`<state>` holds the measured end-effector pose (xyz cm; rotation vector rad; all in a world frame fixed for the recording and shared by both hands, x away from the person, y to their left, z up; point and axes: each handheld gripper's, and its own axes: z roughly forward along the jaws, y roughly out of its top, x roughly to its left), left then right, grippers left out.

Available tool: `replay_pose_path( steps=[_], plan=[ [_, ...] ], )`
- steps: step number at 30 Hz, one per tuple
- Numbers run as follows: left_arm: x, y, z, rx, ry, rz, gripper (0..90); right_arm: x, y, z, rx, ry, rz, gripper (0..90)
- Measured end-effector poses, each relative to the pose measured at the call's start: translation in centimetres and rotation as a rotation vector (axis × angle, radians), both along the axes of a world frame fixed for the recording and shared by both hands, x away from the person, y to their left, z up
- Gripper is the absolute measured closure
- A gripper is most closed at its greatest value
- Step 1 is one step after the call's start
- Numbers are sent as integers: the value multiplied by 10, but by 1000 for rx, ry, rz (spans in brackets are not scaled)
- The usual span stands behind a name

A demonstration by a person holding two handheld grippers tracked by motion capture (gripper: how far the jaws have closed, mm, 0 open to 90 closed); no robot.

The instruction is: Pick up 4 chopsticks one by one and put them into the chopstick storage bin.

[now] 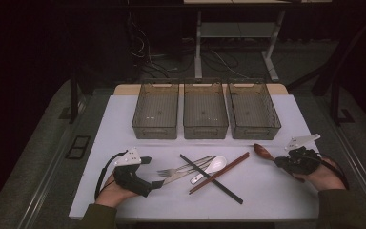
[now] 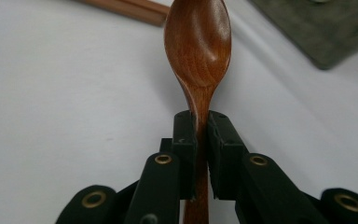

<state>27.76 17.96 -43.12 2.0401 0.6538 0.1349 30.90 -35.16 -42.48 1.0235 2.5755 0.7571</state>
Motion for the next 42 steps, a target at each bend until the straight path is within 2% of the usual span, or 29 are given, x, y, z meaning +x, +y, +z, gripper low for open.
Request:
replay_pose_path(
  steps=[1,4,6,13,14,17,18,23,24,25,26,27,28,29,30,31,32,35,36,37,38,39,40,42],
  plan=[
    [0,0,0,-2,0,2,0,0,0,0,0,0,0,819],
    [0,-1,0,-3,2,2,0,11,-8,-2,-16,-8,-61,819],
    [0,-1,0,-3,2,1,0,14,-10,-5,-18,1,-77,819],
    [0,-1,-1,-4,3,1,0,16,-14,-10,-15,3,-102,807],
    [0,-1,-1,-5,3,1,0,16,-15,-11,-1,17,-111,725],
    [0,-1,-1,-2,3,0,0,14,-15,-10,7,14,-114,677],
    [0,-1,-1,-3,3,1,0,11,-15,-4,32,-5,-114,630],
    [0,-1,-1,0,4,-4,0,7,-9,5,78,-28,-86,625],
    [0,-1,-1,-1,4,-4,0,7,-2,6,95,-23,-60,647],
    [0,-1,-1,-2,6,-3,0,7,-2,6,95,-23,-60,647],
    [0,-1,-1,-3,5,-3,0,7,8,5,102,-9,-18,644],
    [0,-1,-1,0,5,-5,0,7,8,5,102,-9,-18,644],
    [0,-1,-1,0,5,-4,0,6,20,4,113,3,36,596],
    [0,-1,-1,-1,5,-4,0,6,20,4,113,3,36,596],
    [0,-1,-1,0,6,-5,0,6,31,4,107,8,81,554],
    [0,-1,-1,0,6,-5,0,6,31,4,107,8,81,554],
    [0,-2,-1,-1,7,-5,0,7,37,3,105,15,106,527],
    [0,-2,-1,-1,7,-4,0,9,54,6,86,23,167,464],
    [1,-1,-1,-3,8,-2,0,10,66,8,73,35,213,432],
    [1,-1,-1,-3,8,-2,0,10,66,8,73,35,213,432],
    [1,-1,-1,-4,9,-1,0,13,78,11,45,46,260,399],
    [1,-1,-1,-3,9,-2,0,13,78,11,45,46,260,399],
    [1,-1,-1,-4,9,-2,0,15,84,11,32,49,282,387],
    [1,-1,-1,-6,9,-3,0,21,101,12,-22,61,349,383]
  ],
)
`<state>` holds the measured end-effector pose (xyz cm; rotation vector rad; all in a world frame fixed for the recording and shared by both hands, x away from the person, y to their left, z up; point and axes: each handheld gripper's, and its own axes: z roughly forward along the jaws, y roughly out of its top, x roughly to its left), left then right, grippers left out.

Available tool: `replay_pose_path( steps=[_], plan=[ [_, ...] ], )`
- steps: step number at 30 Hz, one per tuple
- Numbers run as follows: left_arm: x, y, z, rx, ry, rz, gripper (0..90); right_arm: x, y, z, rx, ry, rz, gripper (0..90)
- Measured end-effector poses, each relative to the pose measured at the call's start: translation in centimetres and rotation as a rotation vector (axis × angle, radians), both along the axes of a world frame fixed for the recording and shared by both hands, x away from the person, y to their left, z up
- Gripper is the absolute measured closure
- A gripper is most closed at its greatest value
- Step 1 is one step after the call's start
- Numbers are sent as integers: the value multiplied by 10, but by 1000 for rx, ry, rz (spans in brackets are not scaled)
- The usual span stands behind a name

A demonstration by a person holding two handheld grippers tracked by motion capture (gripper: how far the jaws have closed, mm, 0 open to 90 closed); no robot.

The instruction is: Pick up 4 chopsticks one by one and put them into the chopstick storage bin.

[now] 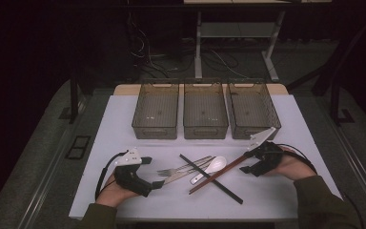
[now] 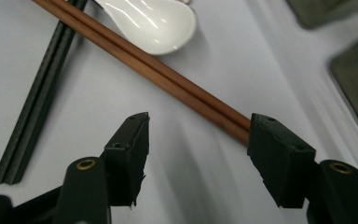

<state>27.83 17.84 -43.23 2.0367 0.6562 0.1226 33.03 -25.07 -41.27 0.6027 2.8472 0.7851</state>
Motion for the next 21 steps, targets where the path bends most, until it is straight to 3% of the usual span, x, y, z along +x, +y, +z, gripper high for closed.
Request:
replay_pose_path(
  steps=[8,14,21],
  plan=[
    [0,1,1,-3,-5,0,0,17,30,-5,-90,5,111,376],
    [0,1,1,-4,-6,1,0,20,42,-11,-144,13,156,379],
    [0,1,1,-4,-4,1,0,21,44,-14,-156,20,179,420]
  ],
)
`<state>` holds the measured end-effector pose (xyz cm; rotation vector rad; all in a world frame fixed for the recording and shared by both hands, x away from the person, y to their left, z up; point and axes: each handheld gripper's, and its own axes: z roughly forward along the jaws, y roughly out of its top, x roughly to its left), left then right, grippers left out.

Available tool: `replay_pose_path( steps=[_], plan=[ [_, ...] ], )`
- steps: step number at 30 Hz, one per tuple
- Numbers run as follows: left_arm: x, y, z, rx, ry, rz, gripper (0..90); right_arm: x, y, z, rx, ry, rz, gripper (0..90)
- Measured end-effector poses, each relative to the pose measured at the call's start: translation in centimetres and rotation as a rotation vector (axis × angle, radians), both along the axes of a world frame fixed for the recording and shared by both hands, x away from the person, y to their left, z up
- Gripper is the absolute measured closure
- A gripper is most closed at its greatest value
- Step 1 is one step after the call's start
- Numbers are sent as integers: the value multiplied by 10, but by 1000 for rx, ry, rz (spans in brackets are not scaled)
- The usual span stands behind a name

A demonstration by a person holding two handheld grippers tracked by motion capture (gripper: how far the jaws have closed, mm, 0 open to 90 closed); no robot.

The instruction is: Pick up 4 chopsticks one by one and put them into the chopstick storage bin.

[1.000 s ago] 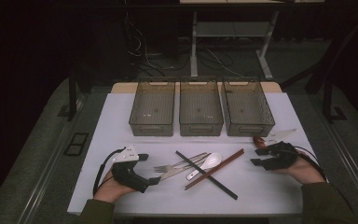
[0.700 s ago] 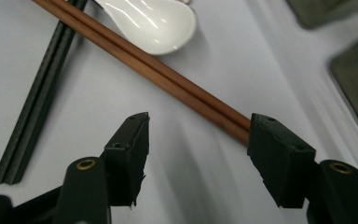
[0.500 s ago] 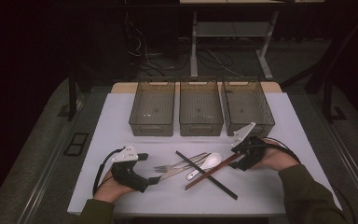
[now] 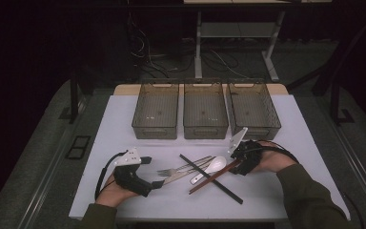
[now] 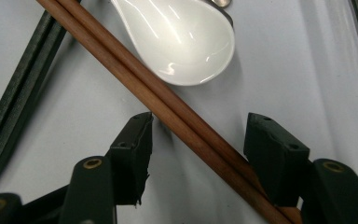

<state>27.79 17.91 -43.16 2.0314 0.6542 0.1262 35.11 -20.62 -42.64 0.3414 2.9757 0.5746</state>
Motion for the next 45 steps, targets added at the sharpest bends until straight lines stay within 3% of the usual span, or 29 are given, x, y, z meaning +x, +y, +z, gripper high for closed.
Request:
replay_pose_path(
  steps=[26,45],
  plan=[
    [0,0,0,-2,1,3,0,-7,-4,2,-17,35,31,611],
    [0,0,0,0,1,4,0,-20,-16,3,-4,65,5,733]
  ],
)
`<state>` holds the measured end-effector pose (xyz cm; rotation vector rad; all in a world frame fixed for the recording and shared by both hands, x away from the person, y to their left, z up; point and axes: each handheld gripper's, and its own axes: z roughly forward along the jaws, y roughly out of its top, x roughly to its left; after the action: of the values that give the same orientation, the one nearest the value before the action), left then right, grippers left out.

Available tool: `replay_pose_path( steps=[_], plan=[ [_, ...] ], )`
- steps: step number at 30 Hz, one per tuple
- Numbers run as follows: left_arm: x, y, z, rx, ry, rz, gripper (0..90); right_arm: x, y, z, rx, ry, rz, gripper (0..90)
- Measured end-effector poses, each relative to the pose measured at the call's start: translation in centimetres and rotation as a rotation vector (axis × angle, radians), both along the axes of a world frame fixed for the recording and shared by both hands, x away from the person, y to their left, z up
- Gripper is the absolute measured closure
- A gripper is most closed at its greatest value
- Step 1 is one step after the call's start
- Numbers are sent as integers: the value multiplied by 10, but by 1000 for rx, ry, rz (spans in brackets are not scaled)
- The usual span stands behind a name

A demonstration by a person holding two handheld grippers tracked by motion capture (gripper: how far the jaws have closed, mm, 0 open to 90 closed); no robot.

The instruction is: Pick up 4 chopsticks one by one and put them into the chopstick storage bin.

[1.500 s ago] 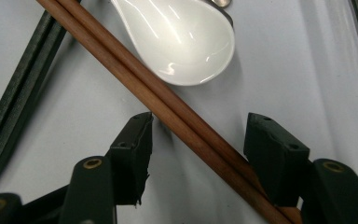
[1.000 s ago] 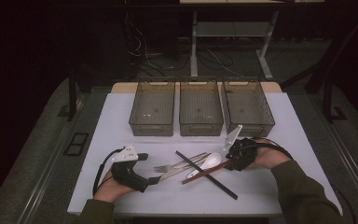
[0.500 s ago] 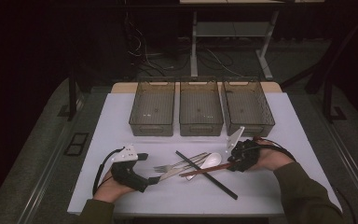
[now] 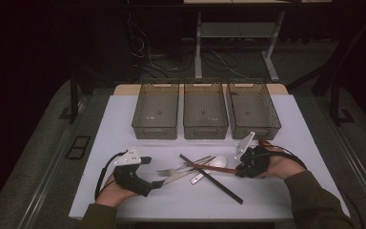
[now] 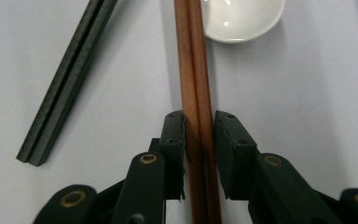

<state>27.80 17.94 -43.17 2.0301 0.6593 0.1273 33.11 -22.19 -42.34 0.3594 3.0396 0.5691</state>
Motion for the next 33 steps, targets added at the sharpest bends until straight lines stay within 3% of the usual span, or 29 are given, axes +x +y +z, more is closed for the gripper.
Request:
replay_pose_path(
  steps=[11,13,16,18,19,21,22,33],
  plan=[
    [0,0,0,2,0,-1,0,-8,-1,-1,16,13,-4,749],
    [0,0,0,2,0,-1,0,-8,-3,-1,28,6,-12,706],
    [0,0,0,-1,-2,1,0,-8,-7,2,68,-1,-30,639],
    [0,0,0,-2,-2,1,0,-9,-13,8,135,-20,-50,582],
    [0,0,0,-1,-2,0,0,-9,-13,8,135,-20,-50,582],
    [0,0,0,1,-3,0,0,-13,-17,12,183,-17,-79,565],
    [0,0,0,0,-3,0,0,-16,-21,13,217,-38,-79,577],
    [-1,0,1,0,-2,1,0,-42,-38,5,306,-72,-162,717]
  ],
)
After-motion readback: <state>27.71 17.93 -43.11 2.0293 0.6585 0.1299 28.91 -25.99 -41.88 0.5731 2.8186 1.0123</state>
